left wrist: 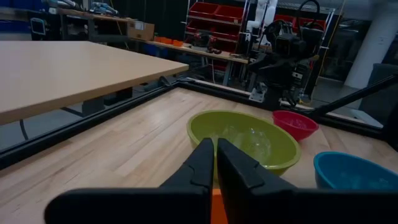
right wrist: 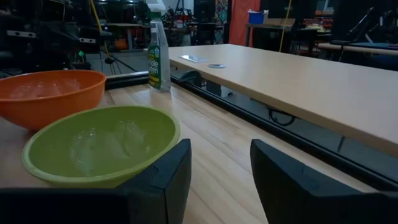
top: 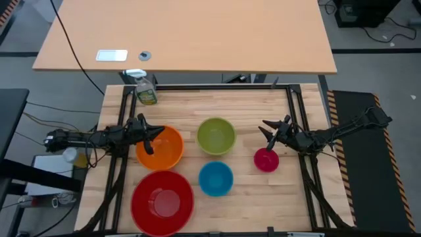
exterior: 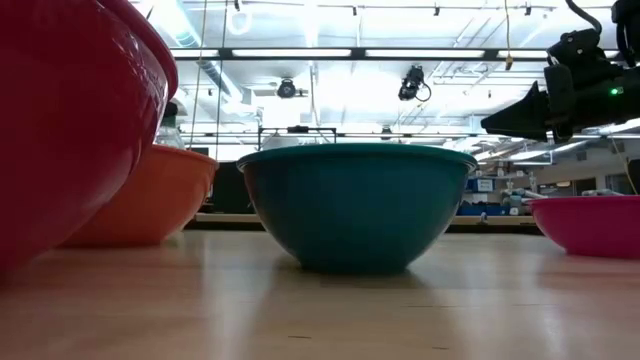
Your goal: Nest bowls inside each other
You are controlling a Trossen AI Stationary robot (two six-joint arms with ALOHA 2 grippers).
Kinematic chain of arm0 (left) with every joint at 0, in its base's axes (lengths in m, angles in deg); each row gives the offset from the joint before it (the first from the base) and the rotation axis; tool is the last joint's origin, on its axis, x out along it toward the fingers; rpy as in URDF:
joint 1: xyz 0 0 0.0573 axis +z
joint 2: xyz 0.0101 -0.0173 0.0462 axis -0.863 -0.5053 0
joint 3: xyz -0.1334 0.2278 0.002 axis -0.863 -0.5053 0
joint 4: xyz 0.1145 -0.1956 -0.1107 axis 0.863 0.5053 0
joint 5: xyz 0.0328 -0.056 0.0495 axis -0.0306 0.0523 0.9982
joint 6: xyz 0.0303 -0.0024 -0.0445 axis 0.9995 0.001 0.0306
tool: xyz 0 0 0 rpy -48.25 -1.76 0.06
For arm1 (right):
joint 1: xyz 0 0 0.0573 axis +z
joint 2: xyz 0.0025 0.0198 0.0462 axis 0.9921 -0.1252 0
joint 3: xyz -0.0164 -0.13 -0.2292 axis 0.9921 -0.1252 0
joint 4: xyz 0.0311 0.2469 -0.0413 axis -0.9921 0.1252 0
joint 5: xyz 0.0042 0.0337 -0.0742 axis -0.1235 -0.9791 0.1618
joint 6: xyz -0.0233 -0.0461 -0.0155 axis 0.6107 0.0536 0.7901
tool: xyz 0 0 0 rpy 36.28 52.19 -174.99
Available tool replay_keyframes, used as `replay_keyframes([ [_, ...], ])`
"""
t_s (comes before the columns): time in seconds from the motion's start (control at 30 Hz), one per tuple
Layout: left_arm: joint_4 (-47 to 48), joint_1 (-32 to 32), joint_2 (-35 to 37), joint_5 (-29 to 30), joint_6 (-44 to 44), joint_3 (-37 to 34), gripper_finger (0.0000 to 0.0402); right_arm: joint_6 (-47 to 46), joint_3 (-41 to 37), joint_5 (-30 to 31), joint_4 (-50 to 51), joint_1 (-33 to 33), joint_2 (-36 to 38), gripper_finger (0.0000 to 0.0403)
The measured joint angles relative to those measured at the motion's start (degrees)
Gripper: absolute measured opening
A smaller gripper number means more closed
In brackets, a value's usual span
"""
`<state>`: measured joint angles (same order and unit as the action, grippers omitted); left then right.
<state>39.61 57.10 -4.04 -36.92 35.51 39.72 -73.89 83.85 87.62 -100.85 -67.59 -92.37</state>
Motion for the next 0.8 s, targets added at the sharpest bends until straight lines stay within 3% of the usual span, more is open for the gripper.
replay_keyframes([
  [0.23, -0.7, 0.0, 0.0, 0.0, 0.0, 0.0, 0.0025, 0.0, 0.0, 0.0, 0.0, 0.0, 0.0, 0.0172],
  [0.37, -5.6, 0.0, 0.0, 0.0, -0.8, 0.0, 0.0025, 0.0, 0.0, 0.0, 0.0, 0.0, 0.0, 0.0172],
  [0.53, -13.8, 0.0, 0.0, 0.0, -7.9, 0.0, 0.0025, 0.0, 0.0, 0.0, 0.0, 0.0, 0.0, 0.0172],
  [0.8, -19.9, 0.0, 0.0, 0.0, -8.2, 0.0, 0.0025, 0.0, 0.0, 0.0, 0.0, 0.0, 0.0, 0.0172],
])
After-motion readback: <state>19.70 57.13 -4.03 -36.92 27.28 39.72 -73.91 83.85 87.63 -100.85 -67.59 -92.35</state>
